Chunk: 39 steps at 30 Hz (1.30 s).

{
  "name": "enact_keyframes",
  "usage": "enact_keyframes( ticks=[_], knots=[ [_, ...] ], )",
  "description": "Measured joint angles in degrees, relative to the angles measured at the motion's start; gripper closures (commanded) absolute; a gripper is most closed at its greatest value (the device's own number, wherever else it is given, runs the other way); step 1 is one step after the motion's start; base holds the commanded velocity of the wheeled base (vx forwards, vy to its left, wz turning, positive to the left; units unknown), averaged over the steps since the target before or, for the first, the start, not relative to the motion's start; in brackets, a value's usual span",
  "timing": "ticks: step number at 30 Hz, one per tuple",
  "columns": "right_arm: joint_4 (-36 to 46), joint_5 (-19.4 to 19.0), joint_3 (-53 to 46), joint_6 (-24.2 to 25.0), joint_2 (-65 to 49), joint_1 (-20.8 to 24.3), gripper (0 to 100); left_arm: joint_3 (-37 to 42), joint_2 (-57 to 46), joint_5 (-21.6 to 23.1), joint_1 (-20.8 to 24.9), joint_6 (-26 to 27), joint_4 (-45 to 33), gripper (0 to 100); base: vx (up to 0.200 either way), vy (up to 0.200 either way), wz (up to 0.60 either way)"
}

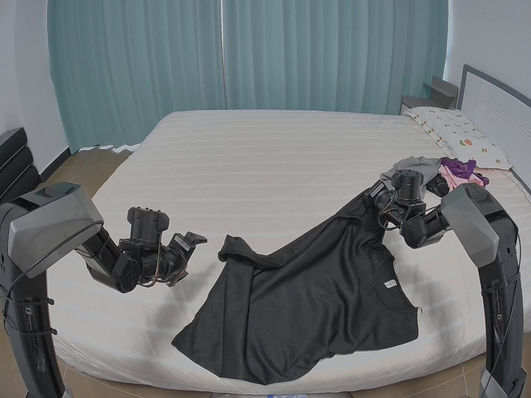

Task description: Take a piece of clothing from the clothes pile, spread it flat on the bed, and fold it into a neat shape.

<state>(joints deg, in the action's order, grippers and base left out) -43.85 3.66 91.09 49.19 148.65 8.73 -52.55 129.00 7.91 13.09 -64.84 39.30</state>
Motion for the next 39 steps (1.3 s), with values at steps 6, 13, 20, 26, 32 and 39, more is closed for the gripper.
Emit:
enact_keyframes(
  ticks=[6,13,20,26,32,39],
  knots=[
    [-0.2,-0.2,-0.2,-2.4,2.7,0.0,0,0.2,0.3,0.0,0.0,0.0,0.3,0,0.0,0.0,0.0],
    [-0.5,-5.9,-9.1,-3.8,-0.4,-0.1,0,0.2,0.4,-0.2,0.0,0.0,0.4,0,0.0,0.0,0.0],
    [-0.8,-10.1,-22.7,-4.4,-9.7,-1.2,0,-0.2,0.9,-2.9,0.5,0.3,0.4,0,0.0,0.0,0.0],
    [-2.0,-11.7,-33.2,-4.4,-16.7,-3.5,0,-2.1,2.1,-4.8,1.7,0.4,0.8,0,0.0,0.0,0.0],
    [-6.2,-13.9,-43.8,-3.9,-22.8,-5.8,0,-6.2,3.7,-5.3,2.9,1.8,0.7,0,0.0,0.0,0.0],
    [-18.0,-14.9,-53.6,-1.4,-26.1,-7.7,0,-11.5,6.8,-5.5,5.8,5.3,0.4,0,0.0,0.0,0.0]
  ],
)
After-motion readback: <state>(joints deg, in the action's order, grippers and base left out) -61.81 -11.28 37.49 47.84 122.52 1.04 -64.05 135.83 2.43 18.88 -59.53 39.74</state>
